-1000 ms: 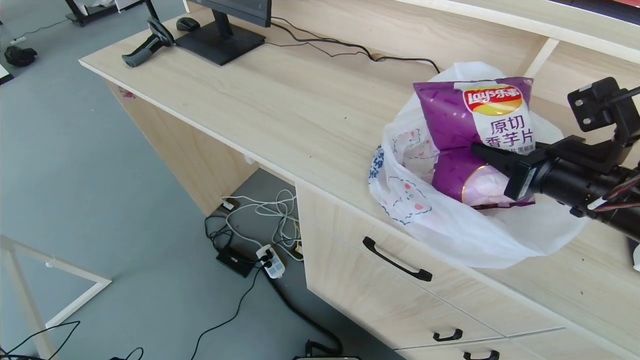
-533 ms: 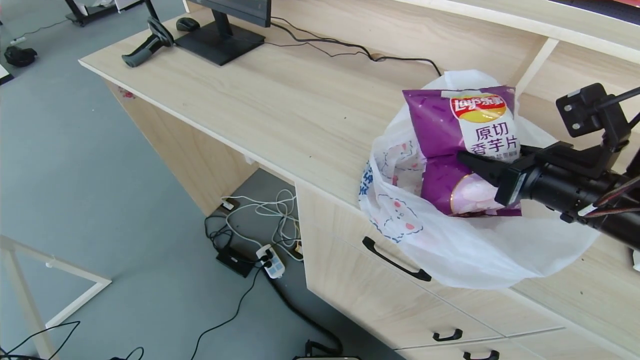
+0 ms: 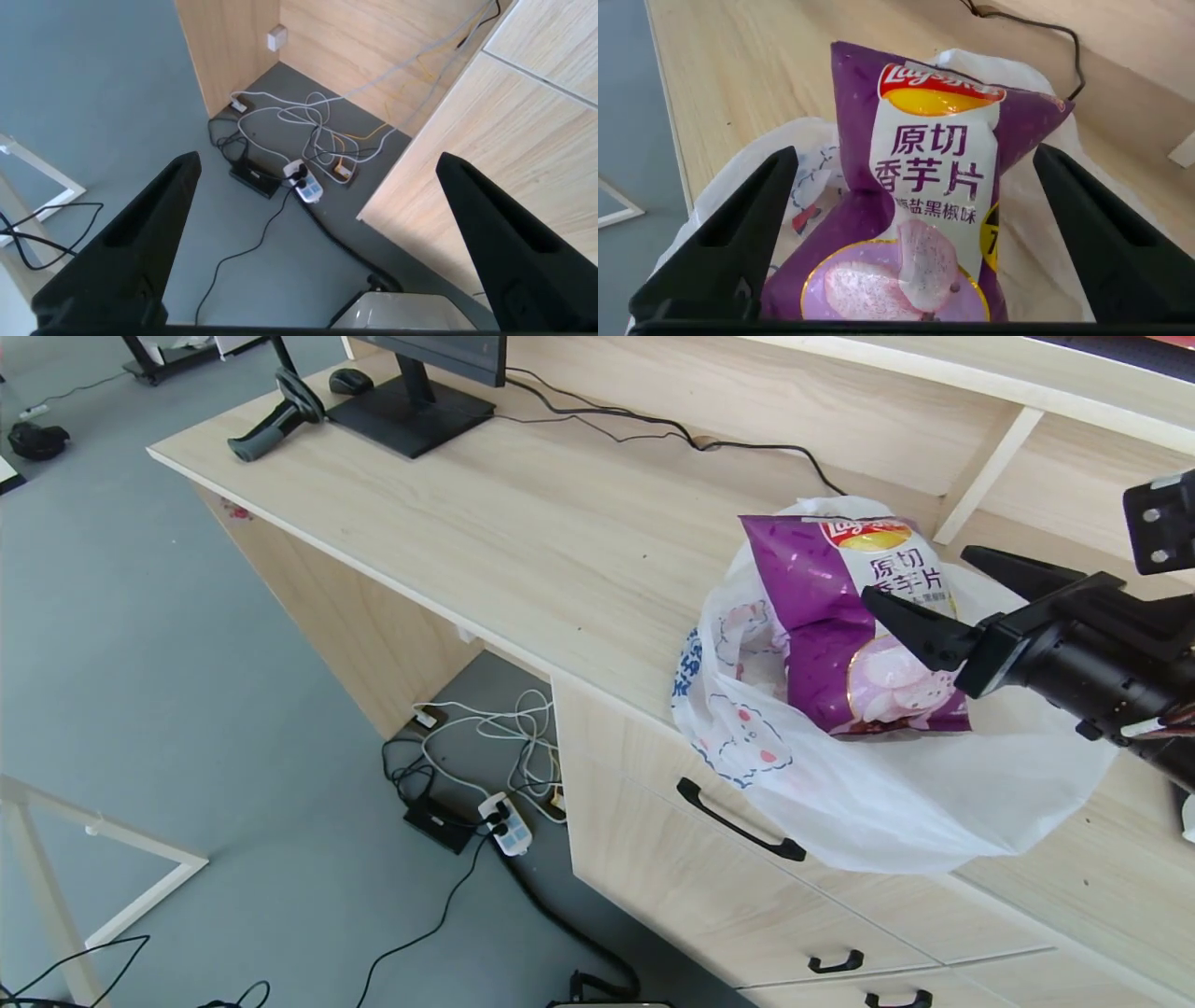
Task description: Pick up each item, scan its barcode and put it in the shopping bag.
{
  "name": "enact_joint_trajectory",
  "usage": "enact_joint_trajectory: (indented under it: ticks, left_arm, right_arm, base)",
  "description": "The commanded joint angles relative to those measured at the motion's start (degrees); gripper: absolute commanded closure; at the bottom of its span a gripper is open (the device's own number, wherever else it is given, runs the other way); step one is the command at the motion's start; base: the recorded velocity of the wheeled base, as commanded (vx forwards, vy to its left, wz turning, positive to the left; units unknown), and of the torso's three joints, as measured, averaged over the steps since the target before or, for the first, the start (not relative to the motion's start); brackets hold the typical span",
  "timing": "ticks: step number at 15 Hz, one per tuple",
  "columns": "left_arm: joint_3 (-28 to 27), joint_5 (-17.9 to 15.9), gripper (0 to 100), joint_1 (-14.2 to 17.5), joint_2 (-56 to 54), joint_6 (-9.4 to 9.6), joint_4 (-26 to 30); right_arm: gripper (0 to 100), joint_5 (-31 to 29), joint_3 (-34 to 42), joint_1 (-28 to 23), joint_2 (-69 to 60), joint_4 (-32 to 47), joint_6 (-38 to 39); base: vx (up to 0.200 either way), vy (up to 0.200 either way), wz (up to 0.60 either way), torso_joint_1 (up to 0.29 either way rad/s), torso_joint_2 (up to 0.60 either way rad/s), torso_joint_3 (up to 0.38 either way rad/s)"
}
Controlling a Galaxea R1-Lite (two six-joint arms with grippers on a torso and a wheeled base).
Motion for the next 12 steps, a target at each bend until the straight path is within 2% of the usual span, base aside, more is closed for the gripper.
enact_joint_trajectory:
  ticks: [1, 4, 12]
  left_arm:
    - [0.00, 0.01, 0, 0.07, -0.02, -0.01, -0.04]
    - [0.00, -0.07, 0, -0.01, -0.02, 0.16, -0.04]
    - [0.00, 0.01, 0, 0.07, -0.02, 0.07, -0.04]
  right_arm:
    - [0, 0.46, 1.74, -0.08, -4.16, -0.02, 0.31]
    - [0, 0.81, 4.55, 0.01, -5.31, -0.46, 2.51]
    - [0, 1.60, 5.96, -0.87, -6.62, -0.46, 3.65]
  base:
    - [0.000, 0.000, 0.00, 0.000, 0.00, 0.000]
    - [0.000, 0.000, 0.00, 0.000, 0.00, 0.000]
    - [0.000, 0.000, -0.60, -0.001, 0.00, 0.001]
